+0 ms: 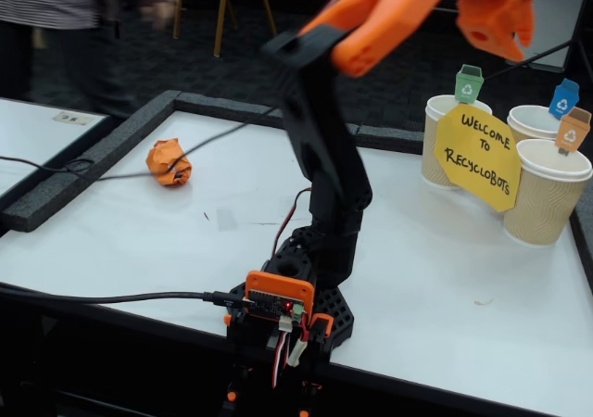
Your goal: Sort rubbish by color.
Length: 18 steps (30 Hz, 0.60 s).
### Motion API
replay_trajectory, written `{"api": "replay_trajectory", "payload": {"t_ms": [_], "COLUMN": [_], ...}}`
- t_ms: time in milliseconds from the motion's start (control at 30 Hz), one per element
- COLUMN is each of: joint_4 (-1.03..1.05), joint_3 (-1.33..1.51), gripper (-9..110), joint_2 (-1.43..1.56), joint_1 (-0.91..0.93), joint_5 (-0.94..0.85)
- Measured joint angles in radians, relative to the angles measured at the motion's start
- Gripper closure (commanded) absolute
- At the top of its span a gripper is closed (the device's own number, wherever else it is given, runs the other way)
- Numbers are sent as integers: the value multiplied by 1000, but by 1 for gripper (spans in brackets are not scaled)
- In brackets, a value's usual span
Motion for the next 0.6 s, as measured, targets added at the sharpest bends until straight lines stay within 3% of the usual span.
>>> {"api": "replay_trajectory", "payload": {"t_ms": [300, 600], "joint_4": [0, -2], "joint_3": [437, 641], "gripper": [101, 101], "joint_2": [541, 844], "joint_1": [0, 0], "joint_5": [0, 0]}}
